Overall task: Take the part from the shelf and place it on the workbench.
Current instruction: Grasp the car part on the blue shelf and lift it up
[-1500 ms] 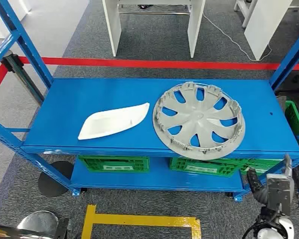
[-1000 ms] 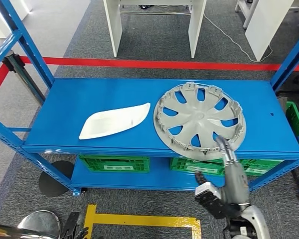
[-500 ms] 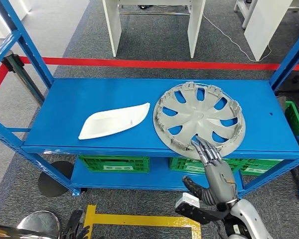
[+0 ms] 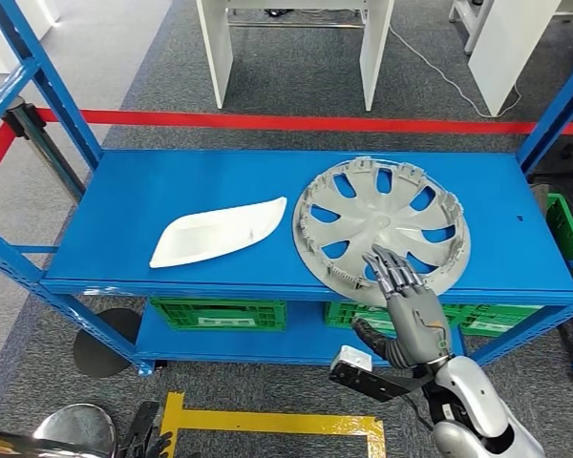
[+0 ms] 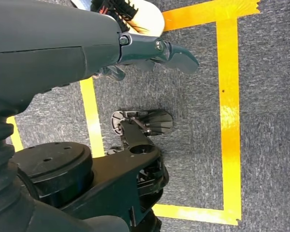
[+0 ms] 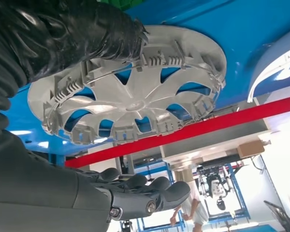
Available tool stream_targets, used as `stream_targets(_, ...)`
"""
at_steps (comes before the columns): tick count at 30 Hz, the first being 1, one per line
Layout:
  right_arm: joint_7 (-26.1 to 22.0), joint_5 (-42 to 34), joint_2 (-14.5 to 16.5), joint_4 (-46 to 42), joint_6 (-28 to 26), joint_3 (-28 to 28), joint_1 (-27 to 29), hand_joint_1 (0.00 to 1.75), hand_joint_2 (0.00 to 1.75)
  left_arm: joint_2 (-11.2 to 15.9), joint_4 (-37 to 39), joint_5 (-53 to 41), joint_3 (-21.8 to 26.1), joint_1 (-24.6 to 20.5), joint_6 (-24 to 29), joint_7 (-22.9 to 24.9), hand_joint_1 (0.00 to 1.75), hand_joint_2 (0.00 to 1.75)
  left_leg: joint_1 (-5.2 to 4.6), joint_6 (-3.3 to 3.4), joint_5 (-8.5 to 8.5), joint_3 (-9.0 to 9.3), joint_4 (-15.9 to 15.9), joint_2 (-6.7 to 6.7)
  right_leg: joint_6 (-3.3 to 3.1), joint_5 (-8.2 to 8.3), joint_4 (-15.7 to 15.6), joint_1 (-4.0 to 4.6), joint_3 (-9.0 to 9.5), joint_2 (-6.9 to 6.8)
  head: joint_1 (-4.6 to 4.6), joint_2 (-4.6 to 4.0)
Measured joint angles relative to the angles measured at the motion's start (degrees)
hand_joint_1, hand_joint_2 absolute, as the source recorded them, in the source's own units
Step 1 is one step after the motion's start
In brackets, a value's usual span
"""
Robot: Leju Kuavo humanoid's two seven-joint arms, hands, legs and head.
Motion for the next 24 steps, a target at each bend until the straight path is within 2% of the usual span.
stream_targets(4,1.89,1.15,-0.2,1.12,2.09,0.63,-1.58,0.0,1.75,0.04,0.03,-0.04,0.0,0.0,0.1,0.59,0.0,1.75,0.01,-0.01,0.01,0.0,-0.01,0.02,0.0,0.01,0.01,0.02,0.08,0.04,0.0,0.0)
stream_targets(8,3.12,2.1,-0.22,4.58,4.88,2.03,-5.43,0.0,1.75,0.15,0.03,-0.16,-0.01,0.0,0.0,1.1,0.0,1.75,0.02,-0.03,0.04,0.03,-0.01,0.03,0.01,0.03,0.01,0.02,0.04,0.03,0.01,0.0)
stream_targets(14,3.87,2.52,-0.22,10.76,8.38,4.9,-10.46,0.0,1.75,0.24,0.03,-0.2,-0.02,-0.02,-0.13,1.56,0.0,1.75,0.01,-0.03,0.05,0.03,0.0,0.02,0.01,0.06,0.01,0.01,0.15,0.02,0.01,0.0)
stream_targets(24,4.02,1.57,0.48,18.91,11.81,8.87,-15.59,0.0,1.75,0.63,0.05,-0.37,-0.02,-0.13,-0.4,1.82,0.0,1.75,0.0,-0.03,0.05,0.03,0.0,0.01,0.01,0.06,0.01,0.02,0.15,0.02,-0.01,0.0)
